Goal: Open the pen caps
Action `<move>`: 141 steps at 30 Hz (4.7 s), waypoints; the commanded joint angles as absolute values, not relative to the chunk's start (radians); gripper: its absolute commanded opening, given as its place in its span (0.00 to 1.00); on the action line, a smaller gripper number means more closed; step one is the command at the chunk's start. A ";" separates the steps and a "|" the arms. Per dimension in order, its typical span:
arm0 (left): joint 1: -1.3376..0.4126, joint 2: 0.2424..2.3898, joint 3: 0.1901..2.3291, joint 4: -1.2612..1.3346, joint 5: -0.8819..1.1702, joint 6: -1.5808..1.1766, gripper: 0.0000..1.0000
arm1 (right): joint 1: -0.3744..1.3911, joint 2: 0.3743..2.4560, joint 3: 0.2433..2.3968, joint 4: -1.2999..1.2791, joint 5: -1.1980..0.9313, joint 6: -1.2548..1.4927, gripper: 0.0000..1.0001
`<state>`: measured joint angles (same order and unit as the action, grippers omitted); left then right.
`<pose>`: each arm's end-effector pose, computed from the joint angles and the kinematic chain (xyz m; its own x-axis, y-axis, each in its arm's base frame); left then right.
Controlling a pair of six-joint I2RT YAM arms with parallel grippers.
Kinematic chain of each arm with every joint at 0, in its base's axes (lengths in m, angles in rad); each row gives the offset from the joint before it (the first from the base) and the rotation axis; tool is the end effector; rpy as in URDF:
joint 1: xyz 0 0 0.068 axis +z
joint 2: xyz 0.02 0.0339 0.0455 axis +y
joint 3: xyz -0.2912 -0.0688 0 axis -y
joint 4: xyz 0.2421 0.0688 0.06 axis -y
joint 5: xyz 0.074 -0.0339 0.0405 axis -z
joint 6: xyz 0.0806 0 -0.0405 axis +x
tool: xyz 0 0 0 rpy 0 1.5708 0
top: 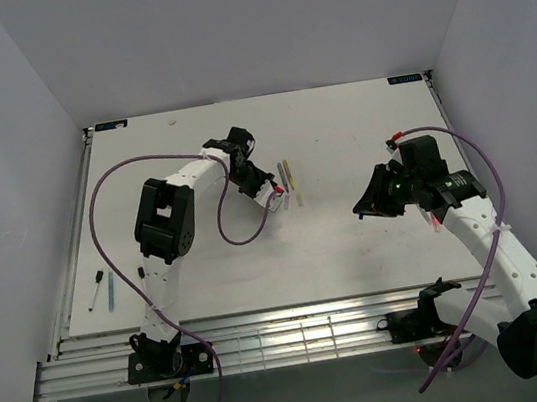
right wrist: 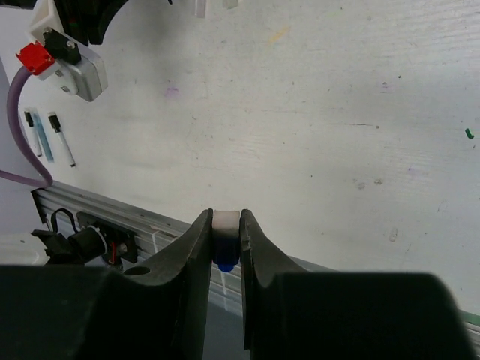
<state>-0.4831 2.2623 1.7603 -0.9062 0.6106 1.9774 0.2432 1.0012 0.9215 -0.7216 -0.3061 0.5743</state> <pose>0.3943 -0.2590 0.1357 0.7707 0.4455 -0.4556 0.6196 -0.6909 0.3725 0.2019 0.0751 0.2909 -0.8206 0.3301 -0.4666 0.0151 0.8286 0.5597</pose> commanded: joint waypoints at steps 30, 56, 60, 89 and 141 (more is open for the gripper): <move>-0.477 2.269 1.555 -0.621 0.391 2.298 0.00 | 0.226 0.997 0.842 -0.583 -0.305 0.546 0.08; -0.474 2.238 1.493 -0.589 0.434 2.281 0.18 | 0.215 0.979 0.799 -0.561 -0.325 0.568 0.08; -0.474 2.232 1.488 -0.589 0.443 2.276 0.24 | 0.215 0.980 0.795 -0.557 -0.330 0.574 0.08; -0.420 2.137 1.601 -0.581 0.505 2.071 0.98 | 0.213 0.971 0.762 -0.551 -0.368 0.595 0.08; -0.850 1.258 1.123 -0.398 -0.313 0.135 0.98 | 0.428 1.401 1.048 -0.359 -0.035 1.687 0.08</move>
<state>-0.8463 1.2652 1.0561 -0.1768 -0.5030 0.2935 0.4484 1.4487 1.0496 -0.3794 -0.0093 1.8904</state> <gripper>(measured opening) 0.979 0.220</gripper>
